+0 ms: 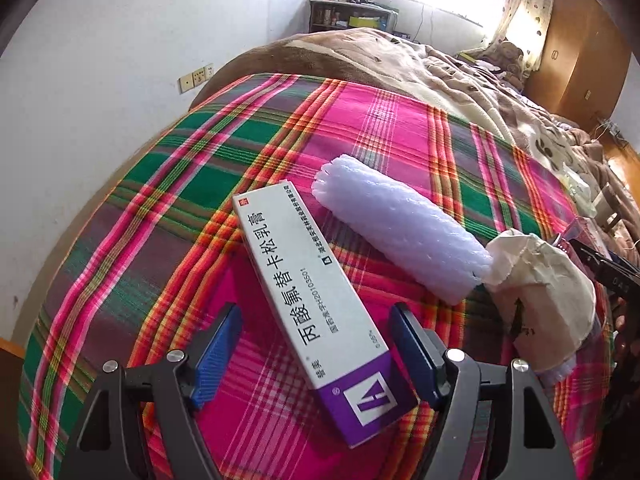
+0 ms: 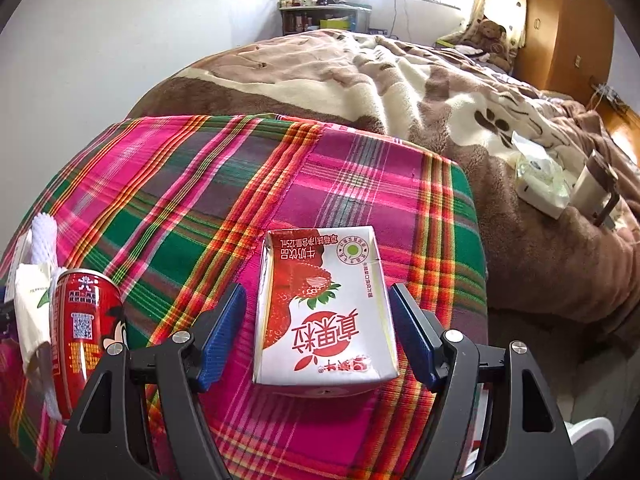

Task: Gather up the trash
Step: 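Grasp the purple-white ointment box with the left tool while the right tool grasps the strawberry milk carton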

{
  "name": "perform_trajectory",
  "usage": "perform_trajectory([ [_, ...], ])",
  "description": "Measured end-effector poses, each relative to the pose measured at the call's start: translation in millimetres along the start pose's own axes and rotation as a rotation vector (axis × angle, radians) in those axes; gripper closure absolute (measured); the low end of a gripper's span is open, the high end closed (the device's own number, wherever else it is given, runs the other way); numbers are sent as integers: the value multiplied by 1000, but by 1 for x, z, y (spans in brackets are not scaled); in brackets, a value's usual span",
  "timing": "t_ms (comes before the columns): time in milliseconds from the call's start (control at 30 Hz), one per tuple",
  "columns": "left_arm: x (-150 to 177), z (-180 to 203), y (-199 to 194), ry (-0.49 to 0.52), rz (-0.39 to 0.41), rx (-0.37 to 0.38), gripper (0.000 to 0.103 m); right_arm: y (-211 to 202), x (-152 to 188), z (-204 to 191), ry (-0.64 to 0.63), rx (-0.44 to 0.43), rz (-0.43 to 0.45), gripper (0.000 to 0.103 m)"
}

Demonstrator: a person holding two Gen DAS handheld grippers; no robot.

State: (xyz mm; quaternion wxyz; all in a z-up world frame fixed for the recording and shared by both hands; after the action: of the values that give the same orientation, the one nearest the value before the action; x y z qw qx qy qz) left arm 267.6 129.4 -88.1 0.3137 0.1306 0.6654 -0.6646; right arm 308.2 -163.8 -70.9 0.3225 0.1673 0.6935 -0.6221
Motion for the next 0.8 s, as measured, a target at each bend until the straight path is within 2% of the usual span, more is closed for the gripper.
perform_trajectory([
  [67,-2,1,2,1,5,-11,28,2,1,0,9,13,-5,30],
  [133,-2,1,4,8,11,-19,30,2,1,1,17,12,-3,41],
  [167,-3,0,3,1,13,-24,35,0,1,0,19,14,0,46],
  [200,-4,-1,3,-2,19,-25,39,-1,2,0,23,16,3,46],
  [233,-4,-2,1,-4,27,-18,49,-1,2,0,27,14,3,46],
  [367,-4,-4,-1,-18,34,0,61,-6,6,-4,28,3,7,46],
  [467,-2,-5,-8,-19,45,12,65,-14,9,-6,25,12,31,46],
  [800,10,0,-35,-5,94,54,65,-48,22,-4,77,5,97,46],
])
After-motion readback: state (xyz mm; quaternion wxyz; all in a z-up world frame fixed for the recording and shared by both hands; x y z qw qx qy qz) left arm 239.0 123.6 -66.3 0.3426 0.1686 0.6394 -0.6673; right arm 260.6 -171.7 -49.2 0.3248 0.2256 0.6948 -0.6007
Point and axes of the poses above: each gripper's, at about its wrist camera, not at the fingertips, and y roughly the way its jaws point, z to its right, x to its underside, the point moved 1 cm from there along y, roughly the way its jaws point, and after that the axes turned 3 degrees about z, right-handed, at the moved point
